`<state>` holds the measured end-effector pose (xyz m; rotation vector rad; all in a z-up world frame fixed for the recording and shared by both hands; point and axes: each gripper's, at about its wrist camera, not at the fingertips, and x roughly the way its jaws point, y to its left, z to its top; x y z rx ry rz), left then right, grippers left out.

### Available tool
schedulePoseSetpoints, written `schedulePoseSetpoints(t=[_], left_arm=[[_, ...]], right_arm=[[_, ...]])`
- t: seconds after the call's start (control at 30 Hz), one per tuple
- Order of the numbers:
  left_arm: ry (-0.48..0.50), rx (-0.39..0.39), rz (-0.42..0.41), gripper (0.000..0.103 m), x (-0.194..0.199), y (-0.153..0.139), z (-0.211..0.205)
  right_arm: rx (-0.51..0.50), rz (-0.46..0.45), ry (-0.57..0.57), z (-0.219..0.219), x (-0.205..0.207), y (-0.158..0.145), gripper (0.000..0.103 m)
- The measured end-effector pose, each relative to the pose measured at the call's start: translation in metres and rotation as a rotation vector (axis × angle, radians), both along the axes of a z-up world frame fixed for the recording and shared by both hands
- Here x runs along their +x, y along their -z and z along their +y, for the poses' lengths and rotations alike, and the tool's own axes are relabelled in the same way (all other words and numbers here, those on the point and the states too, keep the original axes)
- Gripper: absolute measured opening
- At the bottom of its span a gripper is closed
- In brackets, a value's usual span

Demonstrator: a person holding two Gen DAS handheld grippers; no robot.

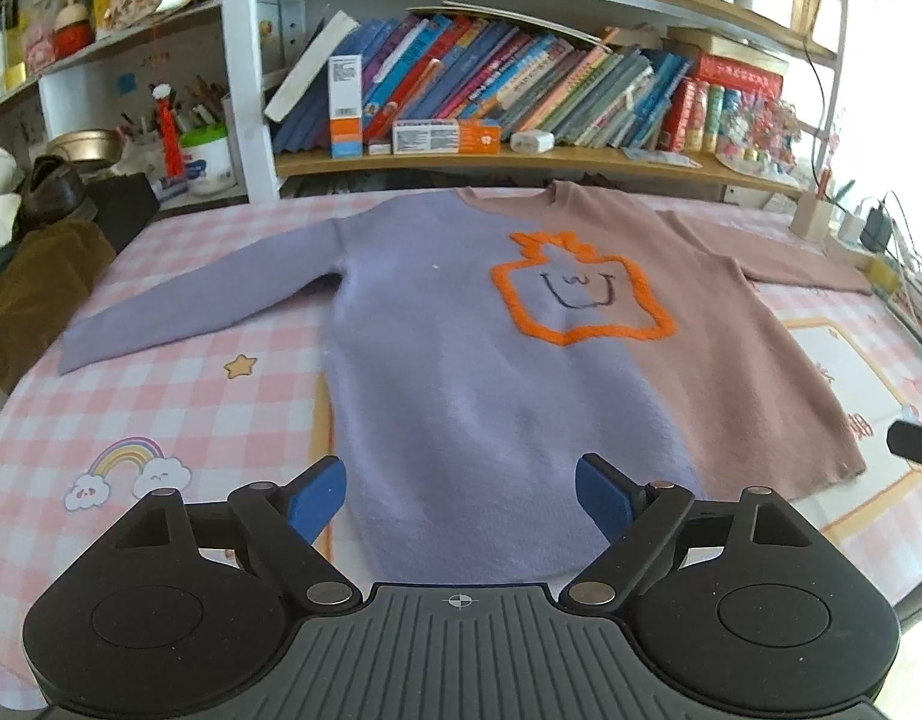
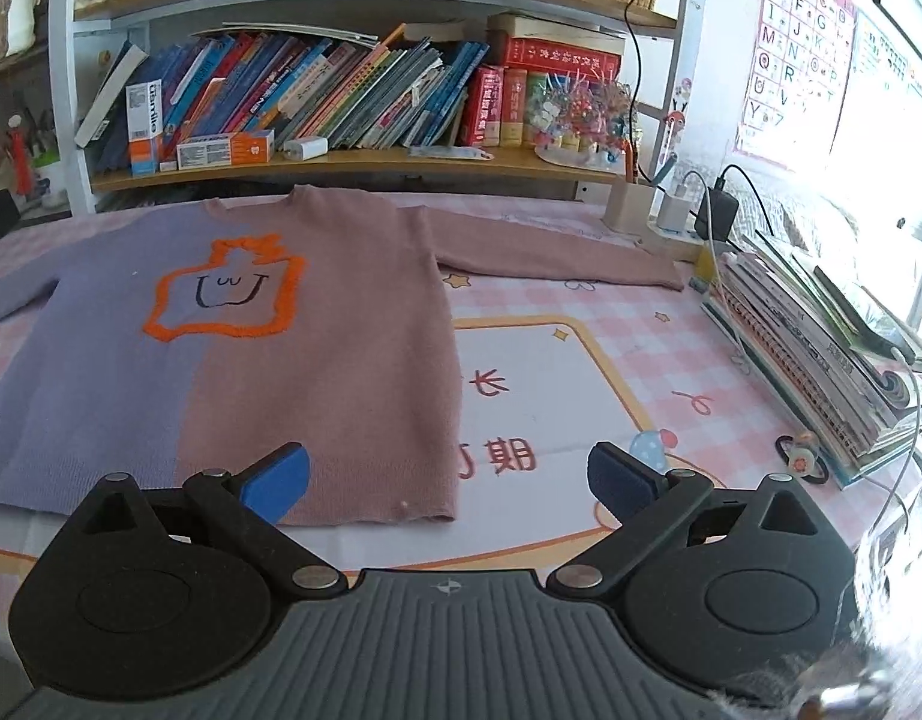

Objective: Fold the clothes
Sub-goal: 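Open both grippers to release the hem and lift them away, then reach the left gripper to the lavender sleeve cuff and close on it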

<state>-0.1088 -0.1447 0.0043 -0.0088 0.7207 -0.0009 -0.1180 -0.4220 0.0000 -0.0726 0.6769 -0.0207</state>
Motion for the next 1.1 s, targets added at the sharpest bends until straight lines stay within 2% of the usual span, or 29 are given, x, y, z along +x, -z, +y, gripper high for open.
schedulePoseSetpoints(t=[0.17, 0.37, 0.7, 0.87, 1.1], left_arm=[[0.002, 0.029, 0.006, 0.086, -0.009, -0.003, -0.02], [-0.037, 0.048, 0.014, 0.087, -0.019, -0.003, -0.03], [-0.041, 0.067, 0.013, 0.087, -0.021, -0.004, -0.038], [-0.02, 0.064, 0.018, 0.087, -0.016, 0.0, -0.033], [0.019, 0.038, 0.014, 0.087, 0.001, 0.005, -0.006]], right_arm=[[0.026, 0.018, -0.01, -0.017, 0.0, 0.002, 0.102], [0.048, 0.029, -0.04, -0.03, -0.004, 0.005, 0.103], [0.07, 0.028, -0.044, -0.042, -0.004, 0.008, 0.103], [0.064, 0.031, -0.035, -0.037, -0.001, 0.009, 0.103], [0.043, 0.026, 0.006, -0.011, 0.006, 0.008, 0.103]])
